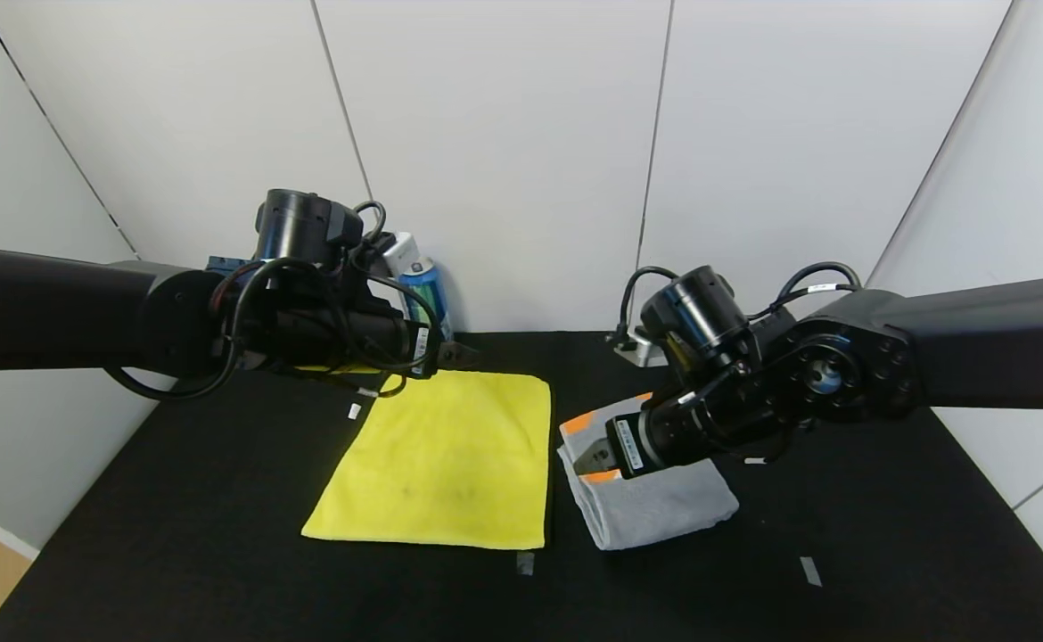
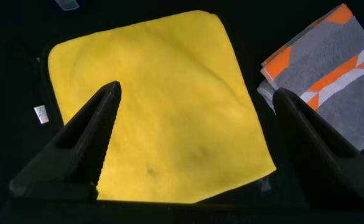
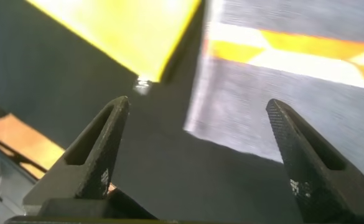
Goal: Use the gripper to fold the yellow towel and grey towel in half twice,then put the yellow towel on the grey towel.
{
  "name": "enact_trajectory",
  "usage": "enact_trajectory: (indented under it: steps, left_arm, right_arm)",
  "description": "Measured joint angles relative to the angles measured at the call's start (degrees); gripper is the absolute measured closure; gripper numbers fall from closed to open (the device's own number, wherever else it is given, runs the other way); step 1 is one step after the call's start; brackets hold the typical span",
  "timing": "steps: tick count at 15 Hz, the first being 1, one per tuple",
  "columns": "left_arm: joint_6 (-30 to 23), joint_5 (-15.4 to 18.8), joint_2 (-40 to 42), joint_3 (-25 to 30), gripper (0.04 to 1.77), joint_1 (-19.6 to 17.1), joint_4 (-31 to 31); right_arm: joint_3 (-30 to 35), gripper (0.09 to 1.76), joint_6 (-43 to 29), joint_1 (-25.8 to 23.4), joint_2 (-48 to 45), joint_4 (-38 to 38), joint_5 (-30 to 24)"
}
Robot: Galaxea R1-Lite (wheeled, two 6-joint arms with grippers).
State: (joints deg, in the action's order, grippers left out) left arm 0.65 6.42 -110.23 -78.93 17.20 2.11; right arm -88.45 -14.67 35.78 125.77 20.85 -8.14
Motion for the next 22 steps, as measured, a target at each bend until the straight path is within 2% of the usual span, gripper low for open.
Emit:
enact_trajectory:
  steps: [13, 14, 15, 17, 18, 19, 20, 21, 22]
  left_arm:
    - [0.0, 0.0, 0.0, 0.0, 0.09, 0.0, 0.0]
    - [0.0, 0.0, 0.1, 0.0, 0.09, 0.0, 0.0]
    - [-0.1, 0.0, 0.9, 0.2, 0.09, -0.1, 0.0]
    - [-0.1, 0.5, 1.3, 0.5, 0.09, -0.1, 0.1]
    - [-0.1, 0.5, 1.3, 0.5, 0.09, -0.1, 0.1]
    - [5.5, 7.7, 1.8, 7.1, 0.09, -15.8, 7.2]
    - [5.4, 7.8, 2.3, 7.5, 0.09, -16.5, 6.5]
    - [5.4, 7.8, 2.7, 7.5, 0.09, -16.6, 6.6]
    - [5.4, 8.0, 3.3, 7.8, 0.09, -16.5, 6.3]
  right_arm:
    - [0.0, 0.55, 0.0, 0.1, -0.1, 0.0, 0.0]
    - [-0.2, 0.52, 0.0, 0.7, -0.7, -0.1, 0.0]
    - [-1.1, 0.35, 0.0, 3.1, -4.9, -0.2, 0.0]
    - [2.1, 0.20, -1.7, -3.3, -9.6, 0.6, -0.1]
    - [2.1, 0.19, -1.7, -3.4, -9.7, 0.5, -0.1]
    - [2.1, 0.17, -1.7, -3.4, -9.9, 0.5, -0.1]
    - [4.1, 0.15, -4.2, -0.5, -9.7, -9.5, -1.0]
    - [6.2, 0.15, -4.8, 2.8, -6.0, -12.1, -1.3]
    - [6.2, 0.15, -4.8, 3.4, -6.0, -12.6, -1.4]
